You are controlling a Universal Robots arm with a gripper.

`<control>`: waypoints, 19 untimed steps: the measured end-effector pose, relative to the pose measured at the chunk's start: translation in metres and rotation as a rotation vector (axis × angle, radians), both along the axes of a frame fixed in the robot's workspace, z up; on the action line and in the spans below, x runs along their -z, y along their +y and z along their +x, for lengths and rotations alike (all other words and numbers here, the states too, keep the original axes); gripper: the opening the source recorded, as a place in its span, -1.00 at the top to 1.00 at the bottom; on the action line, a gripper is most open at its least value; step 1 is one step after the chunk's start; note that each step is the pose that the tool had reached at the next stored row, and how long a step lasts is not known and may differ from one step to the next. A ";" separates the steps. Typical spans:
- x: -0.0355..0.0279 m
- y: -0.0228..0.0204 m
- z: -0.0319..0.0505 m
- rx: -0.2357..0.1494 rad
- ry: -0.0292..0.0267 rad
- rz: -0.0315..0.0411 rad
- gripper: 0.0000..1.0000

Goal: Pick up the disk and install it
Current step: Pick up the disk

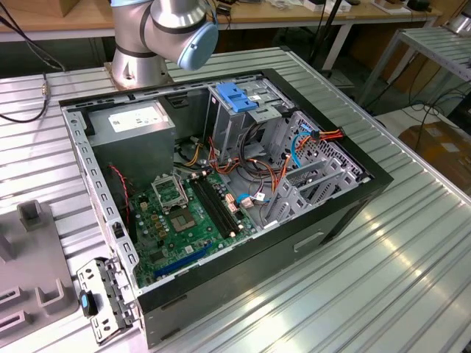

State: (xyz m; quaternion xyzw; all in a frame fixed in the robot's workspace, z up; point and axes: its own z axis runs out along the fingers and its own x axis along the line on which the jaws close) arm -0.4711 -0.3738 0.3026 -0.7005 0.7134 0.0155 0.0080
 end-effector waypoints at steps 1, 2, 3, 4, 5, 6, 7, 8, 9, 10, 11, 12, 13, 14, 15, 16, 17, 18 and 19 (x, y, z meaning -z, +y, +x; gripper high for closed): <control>0.0014 0.0000 0.0000 0.000 -0.0001 0.0001 -0.11; 0.0030 0.0000 0.0000 0.000 -0.0001 0.0000 -0.11; 0.0041 0.0000 0.0000 0.000 -0.0001 0.0001 -0.11; 0.0047 0.0000 0.0000 0.000 0.0001 0.0000 -0.11; 0.0047 0.0000 0.0000 0.000 0.0003 -0.0001 -0.11; 0.0047 0.0000 0.0000 0.000 0.0002 -0.0001 -0.11; 0.0049 0.0000 0.0000 0.000 0.0000 0.0000 -0.11; 0.0051 -0.0003 -0.0001 0.000 -0.0002 0.0001 -0.11; 0.0051 -0.0010 -0.0001 0.000 -0.0002 0.0001 -0.11; 0.0051 -0.0016 0.0000 0.000 0.0000 0.0001 -0.11; 0.0052 -0.0021 0.0000 0.000 -0.0001 0.0000 -0.11; 0.0053 -0.0021 0.0000 0.000 -0.0001 0.0000 -0.11; 0.0053 -0.0021 0.0000 0.003 0.0000 0.0000 -0.11; 0.0053 -0.0022 0.0000 0.006 0.0000 0.0000 -0.11; 0.0053 -0.0022 0.0001 0.014 0.0000 0.0000 -0.11; 0.0053 -0.0022 0.0001 0.019 0.0000 0.0001 -0.11; 0.0054 -0.0023 0.0003 0.023 -0.0001 0.0001 -0.11; 0.0054 -0.0022 0.0005 0.028 -0.0001 0.0001 -0.11; 0.0053 -0.0022 0.0011 0.036 0.0000 0.0000 -0.11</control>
